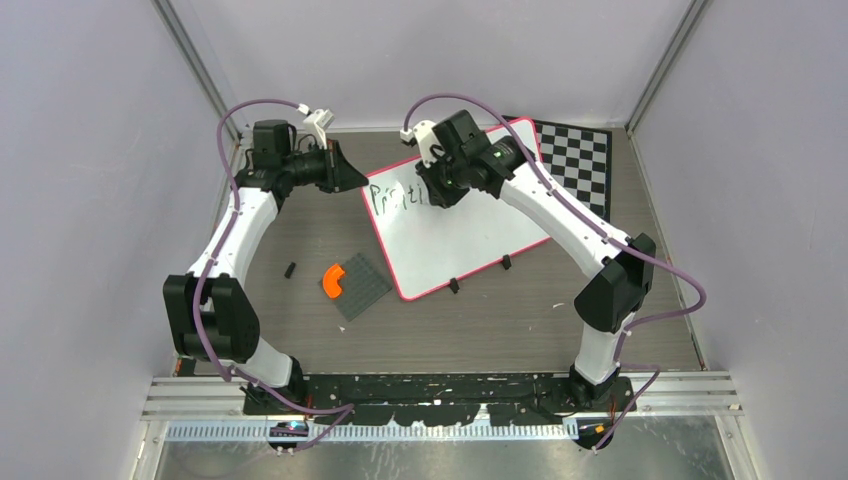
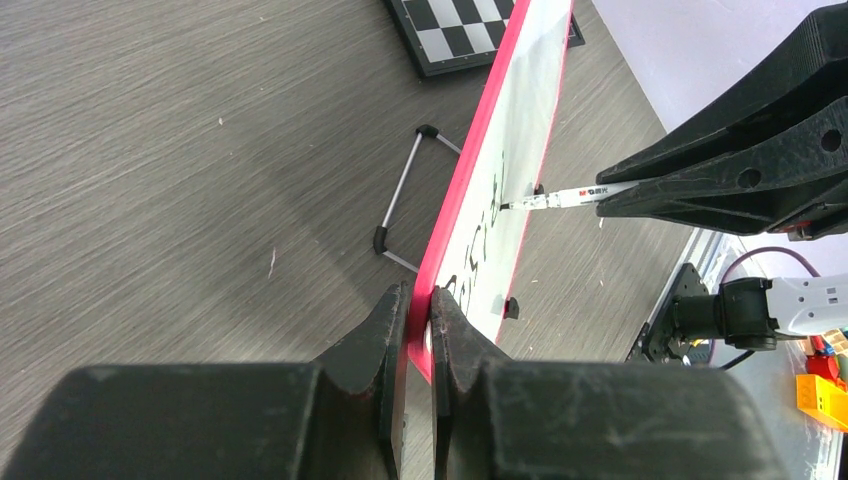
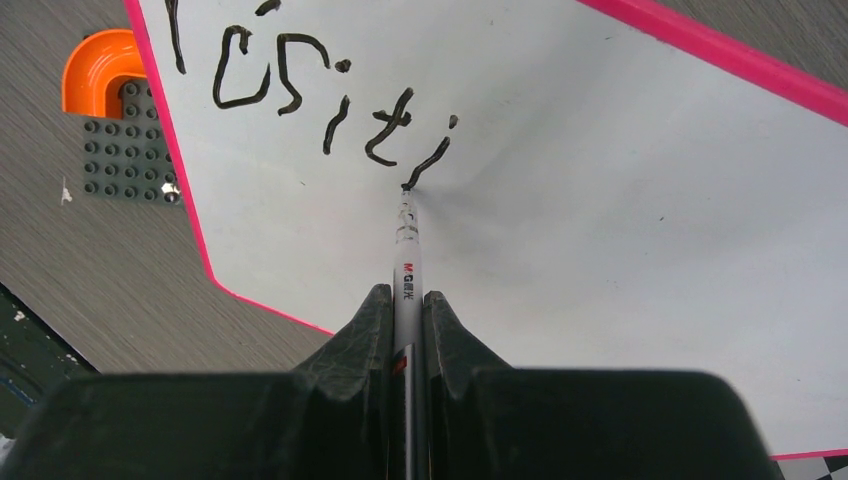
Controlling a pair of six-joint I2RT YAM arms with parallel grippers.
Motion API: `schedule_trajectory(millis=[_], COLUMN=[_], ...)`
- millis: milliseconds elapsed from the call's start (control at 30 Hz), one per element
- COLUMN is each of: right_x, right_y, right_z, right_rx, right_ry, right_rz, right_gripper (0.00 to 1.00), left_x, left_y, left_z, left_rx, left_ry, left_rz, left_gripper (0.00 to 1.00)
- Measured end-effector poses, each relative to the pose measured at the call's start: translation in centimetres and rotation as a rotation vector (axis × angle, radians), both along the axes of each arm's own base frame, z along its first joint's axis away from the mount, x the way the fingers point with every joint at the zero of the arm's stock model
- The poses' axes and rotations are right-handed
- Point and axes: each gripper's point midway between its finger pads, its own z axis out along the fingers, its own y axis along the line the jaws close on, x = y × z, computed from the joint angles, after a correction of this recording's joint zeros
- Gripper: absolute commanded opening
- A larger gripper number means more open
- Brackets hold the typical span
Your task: Write a sentence on the whiteboard
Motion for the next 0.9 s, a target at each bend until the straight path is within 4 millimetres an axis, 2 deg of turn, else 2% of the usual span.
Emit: schedule_trajectory(millis=[200,367,667,900], right_x=[-0.2,-0.2,1.4,1.6], right_y=[0.2,0.3,-2.3,-2.0], right_z=[0.2,1.3,3.5,3.8], right_rx=[0.007,0.056,0.12,0.129], right_ry=[0.004,0.014,-0.01,-0.027], right_rz=[0.009,0.028,-0.013,-0.008], right_gripper=[0.0,0.0,0.0,0.0], left_x=[-0.1,-0.2,0.1,0.2], left_y=[0.0,-0.1,-0.2,-0.2], left_z=[0.0,0.1,0.2,0.1], left_rx=[-0.002,0.005,0.015,0.015], left_ry=[0.0,-0.005,-0.002,0.001], left_rz=[-0.004,-0.015,-0.037,-0.038], left_gripper=[0.0,0.0,0.0,0.0])
